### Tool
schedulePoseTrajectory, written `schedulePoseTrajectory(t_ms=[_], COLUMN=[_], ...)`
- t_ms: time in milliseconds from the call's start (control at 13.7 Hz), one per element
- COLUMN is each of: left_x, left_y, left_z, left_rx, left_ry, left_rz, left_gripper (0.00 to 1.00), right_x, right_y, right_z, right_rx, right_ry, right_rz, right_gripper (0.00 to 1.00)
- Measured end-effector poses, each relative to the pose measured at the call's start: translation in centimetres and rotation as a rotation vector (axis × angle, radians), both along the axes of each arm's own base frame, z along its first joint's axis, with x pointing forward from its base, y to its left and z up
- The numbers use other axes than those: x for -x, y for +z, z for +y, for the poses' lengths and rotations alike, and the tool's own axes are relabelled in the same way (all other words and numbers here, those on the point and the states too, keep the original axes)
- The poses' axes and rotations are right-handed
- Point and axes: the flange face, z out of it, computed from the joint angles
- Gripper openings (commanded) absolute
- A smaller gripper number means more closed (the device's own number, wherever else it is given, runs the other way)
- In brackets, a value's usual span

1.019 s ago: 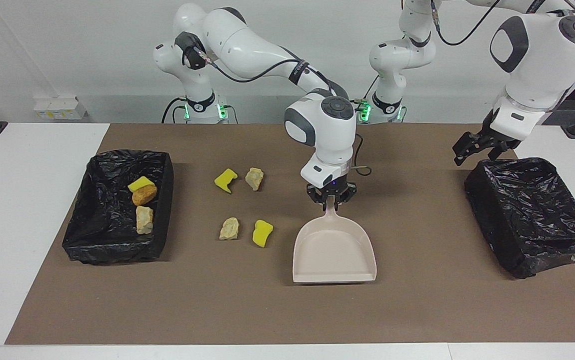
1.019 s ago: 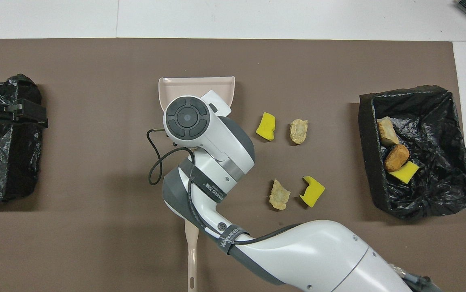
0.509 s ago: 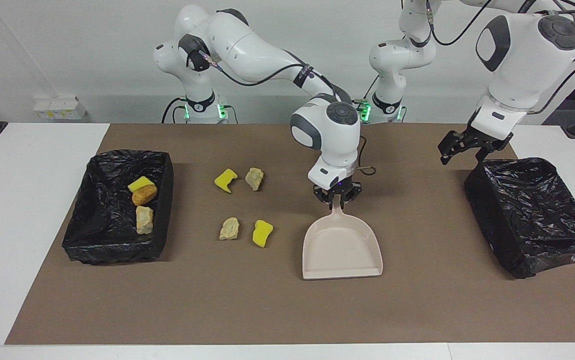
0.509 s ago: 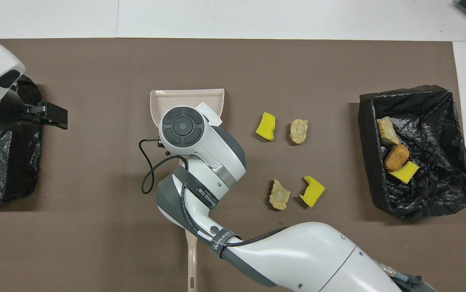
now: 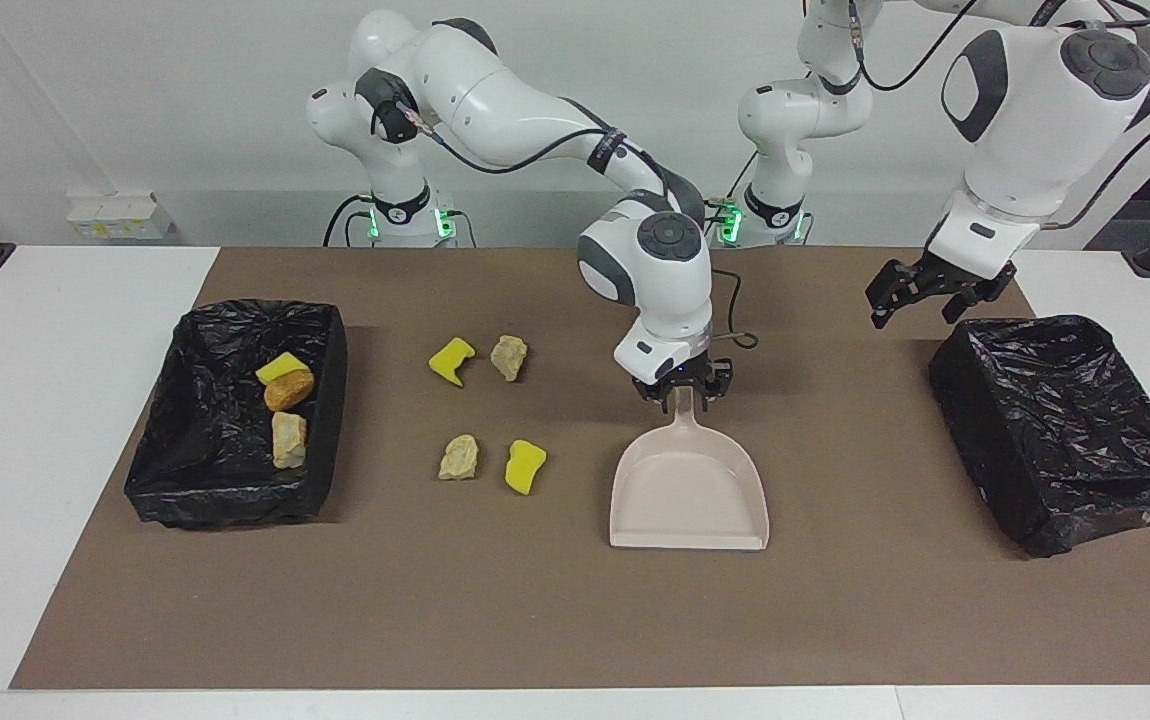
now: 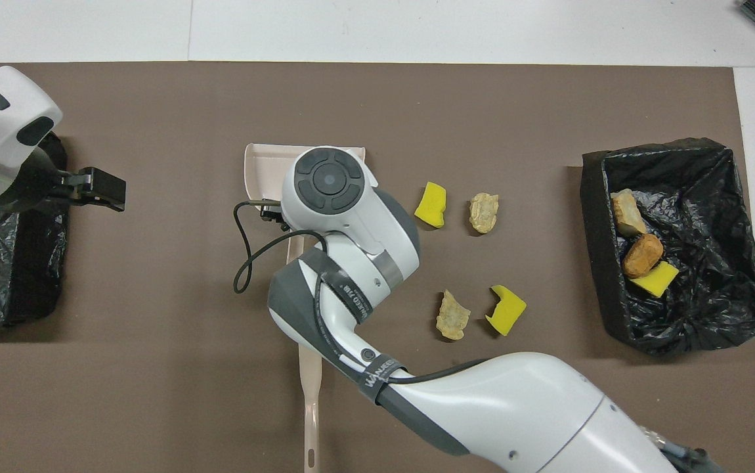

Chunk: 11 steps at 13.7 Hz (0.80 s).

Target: Sweep and dump trash in bin

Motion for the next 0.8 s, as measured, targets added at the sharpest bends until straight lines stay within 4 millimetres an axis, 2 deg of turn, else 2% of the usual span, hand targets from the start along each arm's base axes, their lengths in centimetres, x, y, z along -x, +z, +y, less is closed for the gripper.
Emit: schedulePoseTrajectory(t_ms=[146, 364, 509, 655, 801], left_x=[-0.1, -0.8, -1.7, -1.8, -1.7], left_y=[0.0, -1.2, -2.1, -2.6, -3.5], left_z=[-0.5, -0.8, -2.0, -4.0, -6.6], left_rx=[0.006, 0.022, 0.035, 0.043, 0.048], left_ry=[-0.066, -0.096, -0.118, -0.15, -0.191], left_rz=[-0.011, -0.007, -0.031, -0.044, -0.047], left_gripper=[1.0, 1.0, 1.0, 1.0, 1.0], right_x=[-2.5, -4.9, -4.3, -2.6, -0.2], right_y=[4.6, 12.0, 16.6, 20.6, 23.9], right_z=[-4.5, -14.1, -20.6, -25.8, -30.1], right_rx=[-0.024, -0.014, 0.043, 0.101, 0.156], right_ry=[-0.068, -0.16, -0.139, -0.108, -0.072], right_rz=[-0.055, -0.112, -0.117, -0.098, -0.055], right_gripper=[1.0, 1.0, 1.0, 1.0, 1.0])
